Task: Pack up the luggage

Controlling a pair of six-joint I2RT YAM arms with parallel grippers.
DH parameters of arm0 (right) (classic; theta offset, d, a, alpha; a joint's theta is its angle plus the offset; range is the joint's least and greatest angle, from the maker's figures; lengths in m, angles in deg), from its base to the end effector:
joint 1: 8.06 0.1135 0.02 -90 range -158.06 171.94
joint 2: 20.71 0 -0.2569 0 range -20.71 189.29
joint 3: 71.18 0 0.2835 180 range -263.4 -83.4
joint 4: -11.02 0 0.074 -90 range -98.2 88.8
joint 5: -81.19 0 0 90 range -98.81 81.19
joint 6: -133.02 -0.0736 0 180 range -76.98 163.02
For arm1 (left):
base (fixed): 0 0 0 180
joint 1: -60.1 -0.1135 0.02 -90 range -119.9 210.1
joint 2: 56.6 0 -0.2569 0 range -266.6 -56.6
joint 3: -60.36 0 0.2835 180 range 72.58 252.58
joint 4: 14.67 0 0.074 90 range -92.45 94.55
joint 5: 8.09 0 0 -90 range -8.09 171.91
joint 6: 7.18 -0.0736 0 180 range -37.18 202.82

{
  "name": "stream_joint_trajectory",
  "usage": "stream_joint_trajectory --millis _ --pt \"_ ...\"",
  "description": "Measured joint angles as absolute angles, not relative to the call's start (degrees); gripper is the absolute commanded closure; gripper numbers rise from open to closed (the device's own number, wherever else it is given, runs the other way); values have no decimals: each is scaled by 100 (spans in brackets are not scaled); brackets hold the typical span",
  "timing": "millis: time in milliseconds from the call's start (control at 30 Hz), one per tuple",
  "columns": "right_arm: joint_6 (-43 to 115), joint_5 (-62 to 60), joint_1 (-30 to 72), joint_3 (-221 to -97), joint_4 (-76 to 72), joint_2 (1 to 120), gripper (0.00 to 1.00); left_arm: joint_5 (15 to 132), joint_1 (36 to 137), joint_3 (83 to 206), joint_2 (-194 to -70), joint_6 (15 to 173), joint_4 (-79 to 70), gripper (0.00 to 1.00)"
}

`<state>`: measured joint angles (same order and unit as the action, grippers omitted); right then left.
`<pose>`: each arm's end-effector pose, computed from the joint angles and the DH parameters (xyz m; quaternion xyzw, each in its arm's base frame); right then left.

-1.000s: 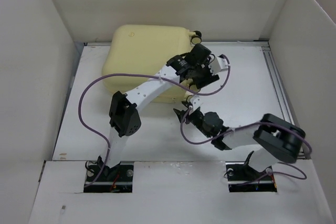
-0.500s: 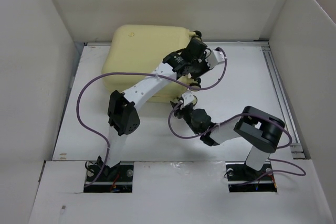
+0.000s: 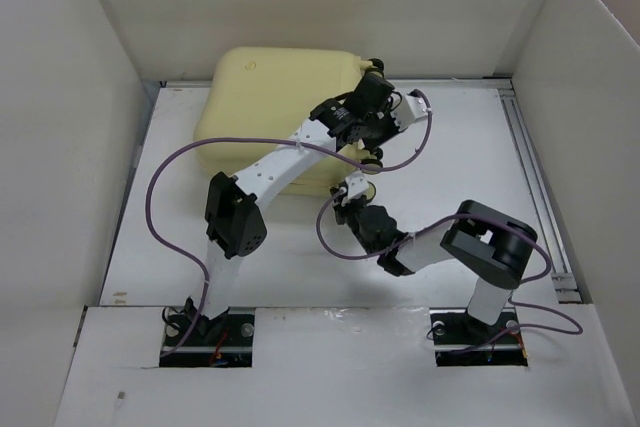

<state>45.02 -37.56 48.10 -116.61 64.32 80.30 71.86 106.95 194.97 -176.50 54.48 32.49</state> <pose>0.2342 0.2857 0.1263 -0.1891 0.6940 0.1462 0.6791 0.3640 -0.4070 0.3296 0.5661 0.6661 -0.1529 0.4609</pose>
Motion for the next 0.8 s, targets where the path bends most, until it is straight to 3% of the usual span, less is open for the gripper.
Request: stream_joint_trajectory --millis 67,233,300,367,500,800 --pt "4450 -3691 4782 -11665 6432 8043 100 7186 10695 19497 -17650 5446 3249 100" --pt "4391 -3557 4738 -11667 6482 8091 97 7208 10695 19497 -17647 5424 3249 100" --pt "4375 -3479 4712 -11667 6482 8096 93 7226 10695 19497 -17650 5417 3249 100" --pt "4353 -3420 4701 -11685 6484 8120 79 7234 10695 19497 -17647 5417 3246 100" --pt "4281 -3275 4673 -11796 6397 8316 76 7250 10695 19497 -17647 5415 3249 100" --pt "4058 -3267 4583 -11860 6174 8393 100 7254 10695 19497 -17647 5369 3246 100"
